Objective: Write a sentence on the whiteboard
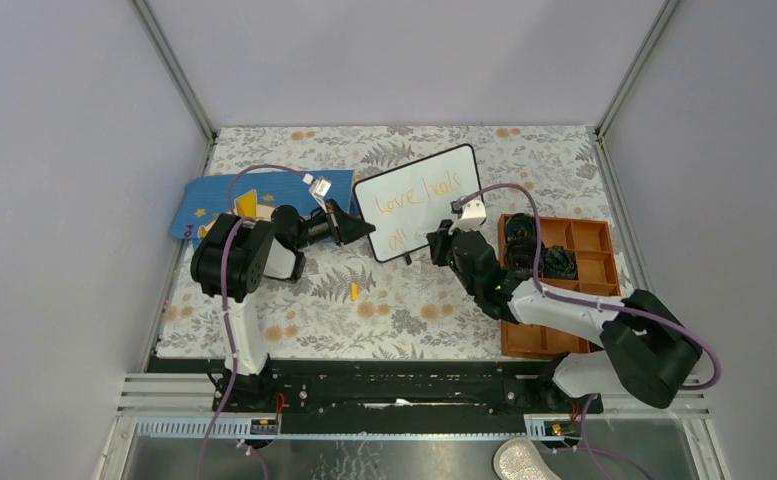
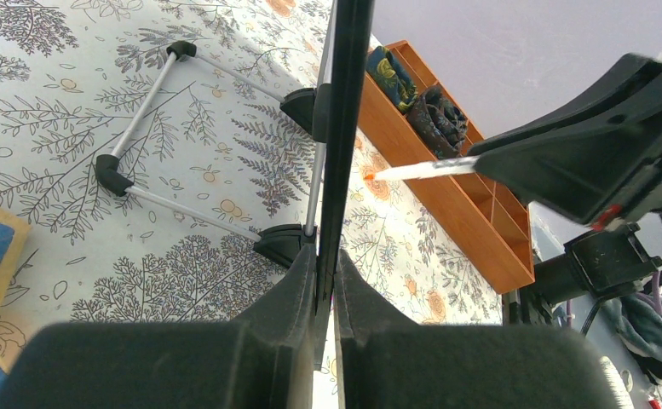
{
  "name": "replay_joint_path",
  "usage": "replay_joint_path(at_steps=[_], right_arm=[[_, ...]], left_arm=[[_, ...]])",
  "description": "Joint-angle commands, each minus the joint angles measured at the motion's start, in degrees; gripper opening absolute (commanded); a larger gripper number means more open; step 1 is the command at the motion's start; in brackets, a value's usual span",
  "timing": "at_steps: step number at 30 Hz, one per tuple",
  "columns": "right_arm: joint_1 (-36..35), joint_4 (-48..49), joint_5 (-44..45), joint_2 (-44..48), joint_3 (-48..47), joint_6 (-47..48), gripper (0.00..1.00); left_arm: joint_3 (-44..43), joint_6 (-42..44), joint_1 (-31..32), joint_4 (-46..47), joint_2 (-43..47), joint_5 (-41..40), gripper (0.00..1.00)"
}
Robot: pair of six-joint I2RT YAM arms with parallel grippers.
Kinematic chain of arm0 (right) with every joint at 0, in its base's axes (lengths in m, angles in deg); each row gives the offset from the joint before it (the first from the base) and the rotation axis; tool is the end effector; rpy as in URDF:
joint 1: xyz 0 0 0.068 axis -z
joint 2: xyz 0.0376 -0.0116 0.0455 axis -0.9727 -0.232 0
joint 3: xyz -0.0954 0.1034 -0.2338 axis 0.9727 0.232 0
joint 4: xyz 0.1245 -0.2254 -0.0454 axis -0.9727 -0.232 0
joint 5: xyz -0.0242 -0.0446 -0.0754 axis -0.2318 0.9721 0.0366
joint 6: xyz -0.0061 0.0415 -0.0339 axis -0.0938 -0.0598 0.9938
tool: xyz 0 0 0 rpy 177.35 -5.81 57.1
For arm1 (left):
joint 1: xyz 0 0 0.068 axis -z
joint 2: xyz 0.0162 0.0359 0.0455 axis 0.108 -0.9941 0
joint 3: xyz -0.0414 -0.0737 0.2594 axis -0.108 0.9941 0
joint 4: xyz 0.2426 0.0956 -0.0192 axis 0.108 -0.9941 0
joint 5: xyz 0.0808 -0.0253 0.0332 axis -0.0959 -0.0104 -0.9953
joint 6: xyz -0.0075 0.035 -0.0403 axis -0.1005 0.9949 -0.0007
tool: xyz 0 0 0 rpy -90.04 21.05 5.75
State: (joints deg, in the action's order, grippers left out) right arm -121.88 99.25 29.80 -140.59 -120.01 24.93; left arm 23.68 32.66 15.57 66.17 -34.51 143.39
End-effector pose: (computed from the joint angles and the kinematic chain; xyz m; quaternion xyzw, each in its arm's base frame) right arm 0.2117 0.1934 0.2176 -0.0341 0.7779 0.1983 0.5953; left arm 0.3286 -0.0832 0.1353 0.1414 0.6837 -0.5606 0.4453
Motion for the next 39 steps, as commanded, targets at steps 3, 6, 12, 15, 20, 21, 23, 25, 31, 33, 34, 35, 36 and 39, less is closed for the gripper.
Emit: replay_joint_path(at_steps=[3,6,12,15,20,21,23,25,31,33,34,35,36,39], right_arm=[[0.5,-2.1,-2.4,9.7,-2.3,-1.2,0.0],[0.5,-4.8,-3.2,13.5,-2.5,-0.7,0.0],[0.5,-11.1,-3.2,21.9,-2.2,0.6,0.0],[0.5,-14.3,-3.3,25.8,-1.9,1.4,0.0],[0.4,-20.2,-4.6,31.7,-1.3,1.9,0.0],[0.5,-21.2,-4.6,32.7,-1.1,1.9,0.0],[0.5,-22.7,-4.7,34.9,-0.9,1.7,0.0],[0.5,-24.1,-5.1,37.0,-0.9,1.7,0.0],[0.5,-27.4,-6.5,40.5,-1.4,2.0,0.0],[0.5,-27.8,-6.8,41.5,-1.2,2.2,0.0],[0.5,-27.9,-7.2,41.8,-1.2,2.3,0.0],[0.5,-27.9,-7.9,42.3,-1.1,2.7,0.0],[0.5,-28.1,-8.4,42.6,-1.2,3.1,0.0],[0.4,-29.4,-8.6,43.9,-1.3,3.8,0.0]], left_arm=[[1.0,0.0,1.2,-3.1,0.3,0.5,0.0],[1.1,-0.3,1.2,-2.6,0.6,0.4,0.1],[1.5,-0.4,1.1,-2.2,1.2,0.2,0.34],[2.0,-1.0,1.2,-0.8,1.2,0.0,0.43],[3.7,-2.3,1.0,2.8,2.6,-1.1,0.69],[3.8,-2.5,0.8,3.0,3.2,-1.3,0.74],[4.5,-2.9,0.1,3.0,4.5,-2.0,0.89],[5.3,-3.4,-0.8,2.5,6.2,-3.2,0.99],[8.1,-1.8,-3.6,-9.5,15.8,-8.7,0.99],[8.6,1.5,-4.3,-18.7,21.4,-12.4,0.99],[8.5,3.8,-4.4,-24.9,24.8,-14.1,0.99],[8.3,6.3,-4.4,-30.8,28.0,-16.7,0.99],[7.7,8.2,-4.4,-36.8,31.5,-20.9,0.99],[4.8,10.9,-4.4,-53.3,40.0,-31.4,0.99]])
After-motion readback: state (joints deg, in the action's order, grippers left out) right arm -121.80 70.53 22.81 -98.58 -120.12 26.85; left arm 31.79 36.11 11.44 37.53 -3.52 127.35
